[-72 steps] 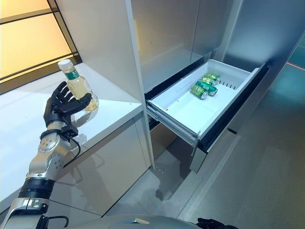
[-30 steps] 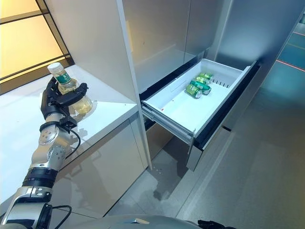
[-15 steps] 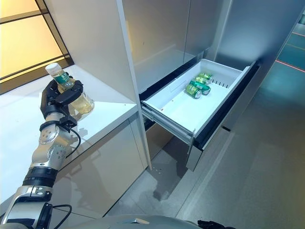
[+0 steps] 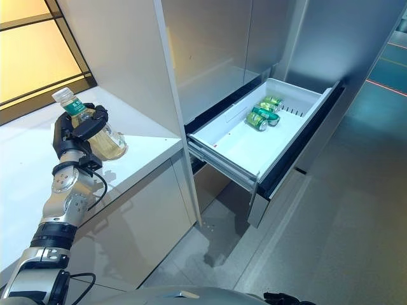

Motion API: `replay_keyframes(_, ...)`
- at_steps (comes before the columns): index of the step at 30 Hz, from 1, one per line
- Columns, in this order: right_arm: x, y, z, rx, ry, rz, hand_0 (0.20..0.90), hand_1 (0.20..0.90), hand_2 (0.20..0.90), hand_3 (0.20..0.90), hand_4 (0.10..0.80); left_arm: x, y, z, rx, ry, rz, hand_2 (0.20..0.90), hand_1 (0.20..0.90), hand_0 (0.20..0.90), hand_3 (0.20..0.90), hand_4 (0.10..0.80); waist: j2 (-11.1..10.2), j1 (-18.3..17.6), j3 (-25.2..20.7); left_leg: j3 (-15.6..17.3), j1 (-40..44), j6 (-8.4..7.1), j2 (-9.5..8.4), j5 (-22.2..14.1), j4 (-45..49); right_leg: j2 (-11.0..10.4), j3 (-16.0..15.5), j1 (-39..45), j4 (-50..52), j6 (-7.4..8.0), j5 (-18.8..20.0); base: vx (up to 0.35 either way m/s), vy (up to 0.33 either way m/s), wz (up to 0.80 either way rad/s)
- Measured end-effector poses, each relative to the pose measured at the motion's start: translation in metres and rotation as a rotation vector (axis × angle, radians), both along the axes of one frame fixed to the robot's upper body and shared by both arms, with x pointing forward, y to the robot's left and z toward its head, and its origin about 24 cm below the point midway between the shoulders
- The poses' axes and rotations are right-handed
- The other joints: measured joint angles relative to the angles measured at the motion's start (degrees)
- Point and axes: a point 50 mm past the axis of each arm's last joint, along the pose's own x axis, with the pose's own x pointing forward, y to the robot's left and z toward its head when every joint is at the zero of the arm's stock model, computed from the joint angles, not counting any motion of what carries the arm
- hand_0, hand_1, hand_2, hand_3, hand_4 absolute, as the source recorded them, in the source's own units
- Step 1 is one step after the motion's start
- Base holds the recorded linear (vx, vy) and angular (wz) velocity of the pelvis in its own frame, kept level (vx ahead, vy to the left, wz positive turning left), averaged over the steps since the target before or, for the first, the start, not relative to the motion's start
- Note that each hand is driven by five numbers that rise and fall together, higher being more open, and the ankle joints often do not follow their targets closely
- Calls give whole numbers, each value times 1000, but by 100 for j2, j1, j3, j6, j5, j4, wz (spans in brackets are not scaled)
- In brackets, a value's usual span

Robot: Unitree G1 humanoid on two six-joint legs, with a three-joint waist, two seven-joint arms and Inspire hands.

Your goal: Put drinks into fridge and close the fridge

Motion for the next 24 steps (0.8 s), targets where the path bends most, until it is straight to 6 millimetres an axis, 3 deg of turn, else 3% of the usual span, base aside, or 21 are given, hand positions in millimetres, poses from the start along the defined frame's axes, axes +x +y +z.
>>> replay_keyframes(6,27,6,7,-44,-73,354,900,900,900,900,800,1,-4,4,6,-15,-17,300,300,300,200,100,-40,65,24,-28,-18,0,2,0,0,-3,-33,-8,-1,0,0,0,0,0)
replay_keyframes(11,58,22,19,-19,-207,481,900,900,900,900,800,1,-10,10,14,-40,-44,300,300,300,200,100,-95,124,69,-64,-30,-1,6,1,6,-2,-82,-7,0,-7,5,-16,-1,3)
replay_keyframes(16,104,76,42,116,-453,617,900,900,900,900,800,4,-35,19,47,-85,-168,300,300,300,200,100,-108,247,159,-148,-64,0,-8,10,25,-17,-164,-9,0,-7,5,-40,19,9)
replay_keyframes(19,116,96,47,171,-579,661,900,900,900,900,800,4,-39,22,58,-107,-206,300,300,300,200,100,-61,311,189,-153,-76,0,-19,10,26,-29,-170,-16,1,-5,4,-29,41,2)
replay_keyframes(24,120,117,60,183,-690,844,900,900,900,900,800,2,-47,34,69,-162,-243,300,300,300,200,100,-34,354,225,-199,-98,5,-27,12,26,-40,-205,-17,-1,0,0,-45,19,5)
